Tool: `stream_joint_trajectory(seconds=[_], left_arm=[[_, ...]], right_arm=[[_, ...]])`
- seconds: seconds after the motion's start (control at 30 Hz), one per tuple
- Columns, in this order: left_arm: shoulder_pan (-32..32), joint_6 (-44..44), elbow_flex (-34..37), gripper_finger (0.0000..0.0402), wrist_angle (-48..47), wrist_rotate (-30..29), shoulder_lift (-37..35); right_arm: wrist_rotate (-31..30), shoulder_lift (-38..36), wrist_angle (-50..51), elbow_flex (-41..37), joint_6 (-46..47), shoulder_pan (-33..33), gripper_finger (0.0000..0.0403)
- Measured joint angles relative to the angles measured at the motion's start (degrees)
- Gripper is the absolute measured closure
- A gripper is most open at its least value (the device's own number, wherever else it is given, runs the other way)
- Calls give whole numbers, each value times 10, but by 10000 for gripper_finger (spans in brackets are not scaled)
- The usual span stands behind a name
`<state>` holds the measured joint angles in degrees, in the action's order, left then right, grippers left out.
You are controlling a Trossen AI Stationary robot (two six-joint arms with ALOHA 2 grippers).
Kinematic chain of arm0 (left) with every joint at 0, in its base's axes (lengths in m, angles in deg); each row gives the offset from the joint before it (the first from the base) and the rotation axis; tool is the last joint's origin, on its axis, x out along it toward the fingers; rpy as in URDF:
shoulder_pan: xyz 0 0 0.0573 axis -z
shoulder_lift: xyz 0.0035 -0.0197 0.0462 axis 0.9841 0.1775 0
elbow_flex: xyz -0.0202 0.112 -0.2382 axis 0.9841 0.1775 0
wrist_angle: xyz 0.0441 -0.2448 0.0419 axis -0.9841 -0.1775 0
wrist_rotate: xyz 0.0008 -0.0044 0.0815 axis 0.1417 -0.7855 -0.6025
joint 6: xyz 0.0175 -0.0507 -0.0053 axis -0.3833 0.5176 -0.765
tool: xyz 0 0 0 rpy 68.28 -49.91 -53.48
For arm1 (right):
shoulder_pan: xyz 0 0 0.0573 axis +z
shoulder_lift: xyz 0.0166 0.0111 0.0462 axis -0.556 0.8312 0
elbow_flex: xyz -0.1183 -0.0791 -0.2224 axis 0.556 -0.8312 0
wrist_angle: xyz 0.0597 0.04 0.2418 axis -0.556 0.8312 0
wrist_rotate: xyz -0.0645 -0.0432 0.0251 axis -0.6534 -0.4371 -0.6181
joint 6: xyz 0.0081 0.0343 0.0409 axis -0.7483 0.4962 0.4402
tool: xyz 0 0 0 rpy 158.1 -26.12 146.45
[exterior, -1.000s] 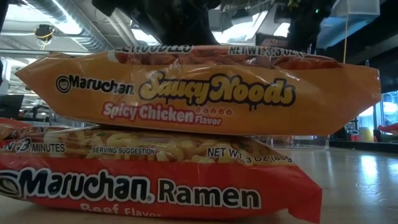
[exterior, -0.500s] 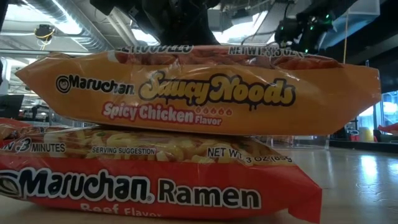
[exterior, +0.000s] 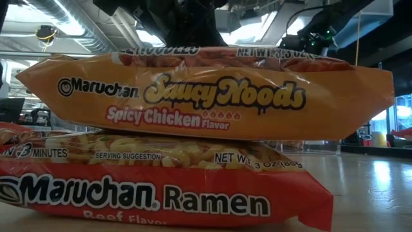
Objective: Sort Maruchan noodles
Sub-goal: Put the black noodle pack into the right transparent bin
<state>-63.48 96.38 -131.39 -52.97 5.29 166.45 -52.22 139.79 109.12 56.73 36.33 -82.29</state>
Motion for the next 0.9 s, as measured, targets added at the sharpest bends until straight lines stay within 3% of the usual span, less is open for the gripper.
stream_joint_trajectory(seconds=[0.73, 0.9], left_arm=[[0, 0, 0, 289, 2, 19, 0], [0, 0, 0, 289, 2, 22, 0]], right_arm=[[-31, 115, -57, 0, -10, -7, 300], [-35, 123, -65, 0, -9, -7, 260]])
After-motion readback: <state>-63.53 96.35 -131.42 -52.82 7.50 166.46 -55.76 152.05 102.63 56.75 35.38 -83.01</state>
